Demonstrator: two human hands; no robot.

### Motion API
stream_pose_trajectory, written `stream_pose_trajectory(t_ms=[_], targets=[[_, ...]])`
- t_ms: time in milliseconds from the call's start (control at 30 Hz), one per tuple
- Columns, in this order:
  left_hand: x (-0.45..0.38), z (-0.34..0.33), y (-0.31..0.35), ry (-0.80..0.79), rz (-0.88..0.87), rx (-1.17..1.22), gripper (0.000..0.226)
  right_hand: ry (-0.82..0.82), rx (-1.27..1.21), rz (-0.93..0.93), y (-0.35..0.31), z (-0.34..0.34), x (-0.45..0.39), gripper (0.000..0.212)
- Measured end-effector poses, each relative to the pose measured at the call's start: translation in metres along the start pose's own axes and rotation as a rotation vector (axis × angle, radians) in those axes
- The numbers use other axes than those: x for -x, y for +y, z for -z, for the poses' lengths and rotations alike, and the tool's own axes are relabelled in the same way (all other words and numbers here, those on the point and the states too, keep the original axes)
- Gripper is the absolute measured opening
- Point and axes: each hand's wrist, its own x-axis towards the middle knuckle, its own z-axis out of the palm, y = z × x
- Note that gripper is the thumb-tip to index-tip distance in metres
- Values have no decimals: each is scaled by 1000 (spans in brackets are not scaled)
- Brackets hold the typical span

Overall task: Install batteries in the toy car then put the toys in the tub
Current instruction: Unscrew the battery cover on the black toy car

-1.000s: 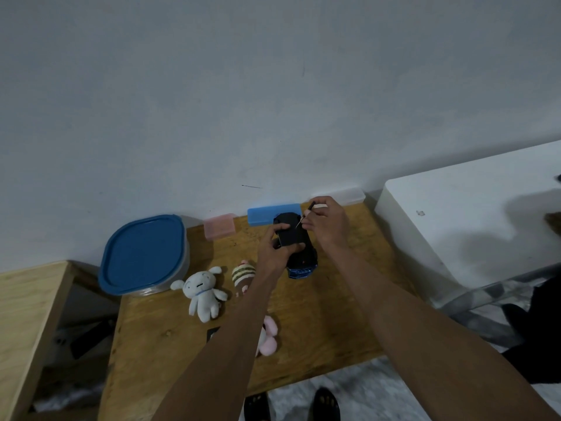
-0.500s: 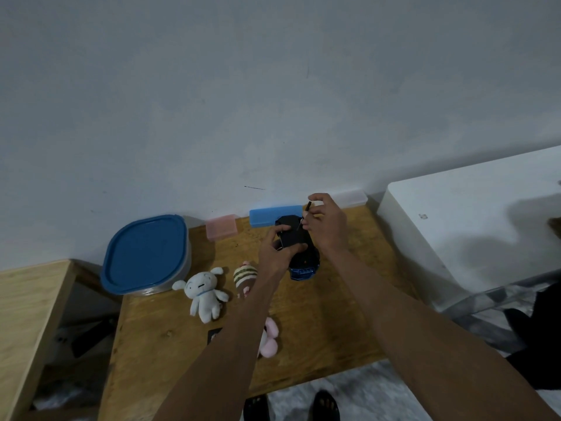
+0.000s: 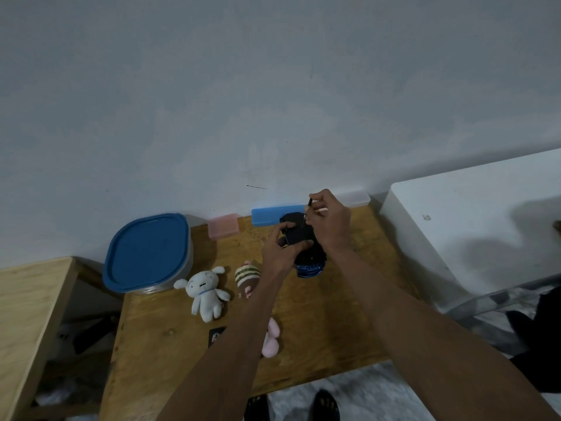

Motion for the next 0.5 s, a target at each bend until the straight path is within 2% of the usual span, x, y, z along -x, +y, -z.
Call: stream_pose_trajectory(t_ms=[233,500], targets=[[0,-1,3,-4,-5,2,50,6,48,106,-6,2,2,18],[1,0,4,11,-25,-23,54,37,40,110,-11,2,1,19]])
